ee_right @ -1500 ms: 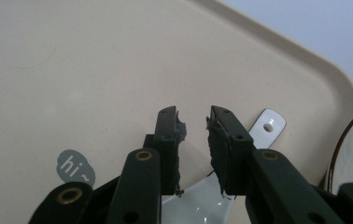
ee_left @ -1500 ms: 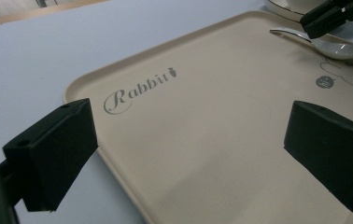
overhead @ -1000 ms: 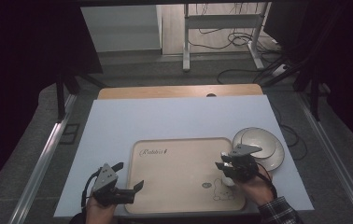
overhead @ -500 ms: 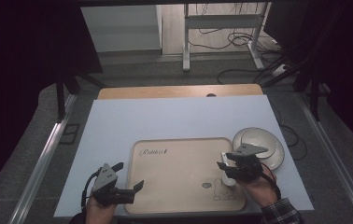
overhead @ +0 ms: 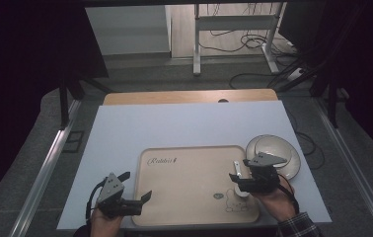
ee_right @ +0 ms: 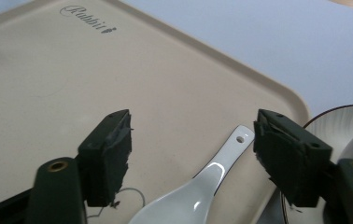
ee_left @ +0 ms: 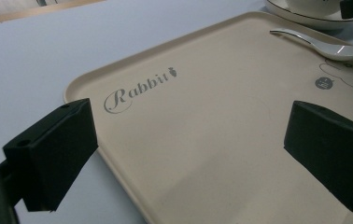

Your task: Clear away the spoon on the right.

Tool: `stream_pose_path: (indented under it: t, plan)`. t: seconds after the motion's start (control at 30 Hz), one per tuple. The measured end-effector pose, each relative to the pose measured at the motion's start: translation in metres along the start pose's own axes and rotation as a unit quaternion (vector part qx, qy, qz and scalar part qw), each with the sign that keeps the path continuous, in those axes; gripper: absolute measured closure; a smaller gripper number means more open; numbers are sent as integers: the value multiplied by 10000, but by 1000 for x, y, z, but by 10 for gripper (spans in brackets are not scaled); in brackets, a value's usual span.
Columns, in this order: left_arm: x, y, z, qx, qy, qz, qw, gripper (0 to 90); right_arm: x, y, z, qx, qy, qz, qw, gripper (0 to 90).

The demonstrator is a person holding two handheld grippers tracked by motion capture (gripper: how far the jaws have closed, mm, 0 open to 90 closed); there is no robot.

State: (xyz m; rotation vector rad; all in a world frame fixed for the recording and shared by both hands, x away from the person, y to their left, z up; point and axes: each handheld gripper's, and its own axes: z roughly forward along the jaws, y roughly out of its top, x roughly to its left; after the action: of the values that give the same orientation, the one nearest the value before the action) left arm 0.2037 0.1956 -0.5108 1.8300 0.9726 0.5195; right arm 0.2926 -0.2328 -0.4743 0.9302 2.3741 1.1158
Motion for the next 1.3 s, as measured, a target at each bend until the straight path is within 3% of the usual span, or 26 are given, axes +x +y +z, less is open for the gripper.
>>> stream_pose_path:
  t: [0.37,0.77,1.3]
  plan:
    - [0,0,0,2,1,17,10000,25,2,-6,-3,-135,31,27,9999,79]
    - [-1,0,0,-5,-16,21,10000,25,-2,-10,-14,-266,-69,89,9996,17]
    - [-1,0,1,6,-70,23,10000,25,-8,-15,-36,-550,-228,233,9980,3]
